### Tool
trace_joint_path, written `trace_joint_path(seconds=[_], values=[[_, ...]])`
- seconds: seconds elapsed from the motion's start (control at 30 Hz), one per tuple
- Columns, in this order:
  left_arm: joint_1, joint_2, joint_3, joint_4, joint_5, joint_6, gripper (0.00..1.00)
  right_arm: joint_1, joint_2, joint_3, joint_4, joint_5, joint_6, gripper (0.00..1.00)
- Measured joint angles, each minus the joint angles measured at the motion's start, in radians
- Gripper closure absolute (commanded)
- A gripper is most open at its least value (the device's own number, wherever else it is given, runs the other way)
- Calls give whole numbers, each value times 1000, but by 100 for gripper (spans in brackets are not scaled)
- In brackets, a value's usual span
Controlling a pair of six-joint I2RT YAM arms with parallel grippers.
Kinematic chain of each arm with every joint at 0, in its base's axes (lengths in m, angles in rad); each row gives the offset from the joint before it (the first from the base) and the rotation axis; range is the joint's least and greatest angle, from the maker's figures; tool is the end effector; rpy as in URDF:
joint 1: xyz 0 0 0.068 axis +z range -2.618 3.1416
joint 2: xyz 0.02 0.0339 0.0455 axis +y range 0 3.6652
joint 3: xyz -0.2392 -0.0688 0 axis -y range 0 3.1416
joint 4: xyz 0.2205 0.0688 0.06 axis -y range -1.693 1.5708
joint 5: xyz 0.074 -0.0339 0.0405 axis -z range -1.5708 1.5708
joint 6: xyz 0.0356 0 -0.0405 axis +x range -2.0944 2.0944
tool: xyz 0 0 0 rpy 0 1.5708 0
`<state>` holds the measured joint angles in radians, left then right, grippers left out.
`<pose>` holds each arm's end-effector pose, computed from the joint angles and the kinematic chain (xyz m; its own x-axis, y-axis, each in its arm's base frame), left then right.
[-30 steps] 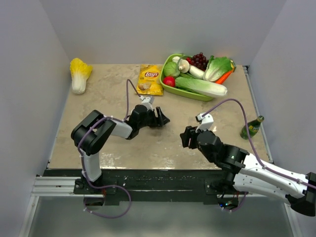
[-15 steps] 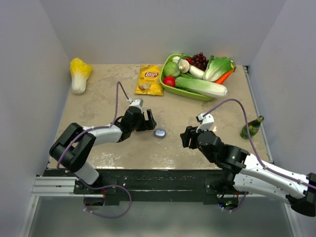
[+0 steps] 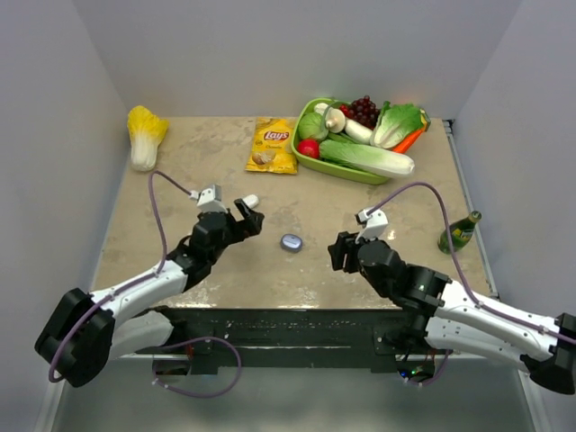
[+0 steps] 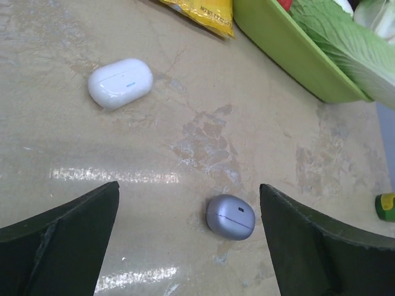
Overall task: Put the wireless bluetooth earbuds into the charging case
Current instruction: Reset both arms
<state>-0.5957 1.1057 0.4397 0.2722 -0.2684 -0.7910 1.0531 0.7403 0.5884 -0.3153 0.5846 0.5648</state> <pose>0.1901 -0.1174 0.1967 -0.4639 -0.5138 -0.7217 0.0120 0.8109 -0.5851 0.0977 0.1319 0.2541 -0.4456 0.1195 -0.8872 -0.2868 0.9197 0.2679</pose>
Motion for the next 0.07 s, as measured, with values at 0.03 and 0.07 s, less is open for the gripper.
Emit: trace_joint_path(seconds=[0.03,0.07], values=[[0,-10,-5,-2,-9,-18,1,0,6,-5,1,0,0,41],[0,-17,-6,-5,-16,-35,0,0,12,-8,1,0,0,41]])
